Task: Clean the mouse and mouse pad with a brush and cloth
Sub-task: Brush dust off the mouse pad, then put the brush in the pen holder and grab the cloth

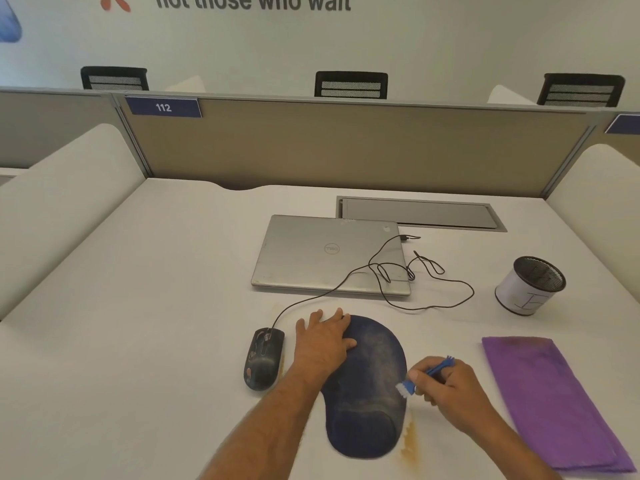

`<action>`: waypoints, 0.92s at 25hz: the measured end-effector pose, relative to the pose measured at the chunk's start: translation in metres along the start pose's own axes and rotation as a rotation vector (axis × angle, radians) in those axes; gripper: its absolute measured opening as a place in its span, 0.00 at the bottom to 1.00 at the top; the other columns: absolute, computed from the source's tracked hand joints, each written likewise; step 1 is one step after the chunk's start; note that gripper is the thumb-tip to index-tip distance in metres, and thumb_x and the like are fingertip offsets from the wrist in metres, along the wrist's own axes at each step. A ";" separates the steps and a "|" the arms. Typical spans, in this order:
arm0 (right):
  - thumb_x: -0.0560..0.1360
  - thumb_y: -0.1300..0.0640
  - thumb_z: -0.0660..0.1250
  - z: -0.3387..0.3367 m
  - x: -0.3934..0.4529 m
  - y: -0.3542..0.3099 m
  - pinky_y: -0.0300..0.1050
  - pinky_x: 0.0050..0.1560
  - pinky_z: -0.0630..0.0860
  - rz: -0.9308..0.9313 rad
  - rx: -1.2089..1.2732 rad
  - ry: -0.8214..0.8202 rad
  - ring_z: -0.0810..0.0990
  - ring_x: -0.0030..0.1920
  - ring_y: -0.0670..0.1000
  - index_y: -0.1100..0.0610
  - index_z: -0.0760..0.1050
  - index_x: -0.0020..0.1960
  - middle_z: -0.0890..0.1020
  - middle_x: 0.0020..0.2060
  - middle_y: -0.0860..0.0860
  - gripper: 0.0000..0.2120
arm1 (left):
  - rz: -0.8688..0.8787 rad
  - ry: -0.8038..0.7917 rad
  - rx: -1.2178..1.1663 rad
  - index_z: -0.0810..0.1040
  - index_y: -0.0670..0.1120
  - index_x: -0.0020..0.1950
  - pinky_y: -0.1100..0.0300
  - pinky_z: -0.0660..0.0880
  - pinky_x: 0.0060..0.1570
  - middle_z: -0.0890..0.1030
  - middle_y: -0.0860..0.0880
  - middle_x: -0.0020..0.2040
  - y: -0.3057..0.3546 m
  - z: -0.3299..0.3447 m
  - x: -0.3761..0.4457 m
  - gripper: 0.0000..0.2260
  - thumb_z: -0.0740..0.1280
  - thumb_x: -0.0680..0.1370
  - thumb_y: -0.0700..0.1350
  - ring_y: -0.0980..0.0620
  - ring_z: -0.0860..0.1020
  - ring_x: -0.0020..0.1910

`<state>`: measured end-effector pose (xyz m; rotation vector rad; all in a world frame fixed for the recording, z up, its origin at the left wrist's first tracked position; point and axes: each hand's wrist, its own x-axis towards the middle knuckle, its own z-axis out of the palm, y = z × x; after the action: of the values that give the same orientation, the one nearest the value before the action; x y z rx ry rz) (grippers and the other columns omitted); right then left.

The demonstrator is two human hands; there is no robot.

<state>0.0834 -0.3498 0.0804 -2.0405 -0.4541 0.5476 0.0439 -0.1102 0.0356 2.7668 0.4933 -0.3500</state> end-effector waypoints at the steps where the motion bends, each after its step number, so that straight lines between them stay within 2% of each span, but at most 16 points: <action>1: 0.74 0.61 0.69 -0.004 0.001 -0.002 0.36 0.32 0.75 -0.009 0.028 0.018 0.78 0.30 0.45 0.55 0.82 0.37 0.83 0.31 0.52 0.08 | 0.001 0.008 -0.003 0.57 0.56 0.80 0.39 0.50 0.76 0.58 0.54 0.81 0.000 -0.001 0.000 0.25 0.57 0.84 0.57 0.44 0.53 0.79; 5: 0.76 0.63 0.66 -0.025 0.011 0.000 0.44 0.33 0.75 -0.020 0.165 0.171 0.78 0.32 0.50 0.56 0.82 0.40 0.83 0.32 0.54 0.10 | 0.043 0.136 -0.019 0.60 0.54 0.79 0.44 0.53 0.76 0.63 0.52 0.79 0.012 -0.005 0.000 0.26 0.62 0.82 0.55 0.46 0.56 0.78; 8: 0.77 0.66 0.62 -0.054 0.024 -0.002 0.45 0.34 0.73 -0.012 0.241 0.340 0.76 0.33 0.54 0.58 0.81 0.42 0.82 0.31 0.56 0.11 | 0.186 0.252 -0.051 0.61 0.52 0.79 0.46 0.53 0.76 0.61 0.52 0.80 0.041 -0.005 0.005 0.27 0.62 0.82 0.56 0.45 0.56 0.79; 10: 0.77 0.65 0.63 -0.078 0.034 -0.006 0.46 0.35 0.75 -0.019 0.207 0.454 0.77 0.33 0.55 0.56 0.79 0.42 0.82 0.32 0.58 0.09 | 0.268 0.295 -0.075 0.61 0.51 0.79 0.46 0.52 0.77 0.60 0.50 0.81 0.064 -0.001 0.014 0.29 0.63 0.81 0.58 0.45 0.55 0.79; 13: 0.75 0.61 0.66 -0.119 0.048 -0.013 0.49 0.40 0.78 -0.047 0.102 0.591 0.82 0.35 0.55 0.53 0.78 0.41 0.84 0.33 0.56 0.06 | 0.352 0.297 -0.029 0.55 0.50 0.81 0.45 0.47 0.78 0.54 0.49 0.82 0.093 0.008 0.036 0.32 0.60 0.81 0.62 0.45 0.50 0.80; 15: 0.73 0.60 0.69 -0.147 0.060 -0.017 0.44 0.39 0.76 -0.067 -0.043 0.654 0.81 0.37 0.53 0.53 0.80 0.41 0.84 0.35 0.53 0.04 | 0.387 0.279 0.002 0.51 0.48 0.82 0.46 0.43 0.77 0.50 0.48 0.82 0.109 0.015 0.051 0.35 0.56 0.81 0.64 0.45 0.46 0.81; 18: 0.72 0.62 0.70 -0.187 0.081 -0.020 0.35 0.36 0.70 -0.089 -0.214 0.717 0.79 0.39 0.52 0.57 0.81 0.42 0.82 0.37 0.52 0.03 | 0.416 0.224 0.031 0.46 0.46 0.82 0.50 0.38 0.75 0.46 0.47 0.83 0.128 0.028 0.072 0.41 0.44 0.76 0.70 0.45 0.43 0.81; 20: 0.73 0.62 0.69 -0.211 0.098 -0.016 0.35 0.36 0.70 -0.074 -0.281 0.720 0.78 0.40 0.52 0.57 0.81 0.43 0.82 0.38 0.52 0.03 | 0.436 0.239 0.027 0.51 0.44 0.82 0.50 0.39 0.76 0.52 0.45 0.82 0.138 0.036 0.087 0.44 0.42 0.74 0.71 0.44 0.49 0.81; 21: 0.73 0.61 0.68 -0.220 0.107 -0.011 0.36 0.36 0.70 -0.056 -0.322 0.701 0.79 0.40 0.52 0.56 0.81 0.44 0.82 0.38 0.52 0.03 | 0.446 0.249 0.054 0.58 0.42 0.80 0.49 0.43 0.77 0.59 0.44 0.80 0.141 0.039 0.093 0.43 0.45 0.75 0.71 0.43 0.56 0.80; 23: 0.74 0.59 0.67 -0.233 0.125 -0.001 0.37 0.36 0.70 0.004 -0.389 0.632 0.79 0.40 0.52 0.53 0.81 0.44 0.82 0.39 0.52 0.04 | 0.448 0.164 0.084 0.72 0.40 0.74 0.45 0.53 0.77 0.73 0.43 0.73 0.147 0.046 0.102 0.39 0.51 0.78 0.69 0.43 0.70 0.73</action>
<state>0.3142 -0.4482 0.1625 -2.4372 -0.1772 -0.2164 0.1828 -0.2269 0.0012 2.8931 -0.1161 -0.0380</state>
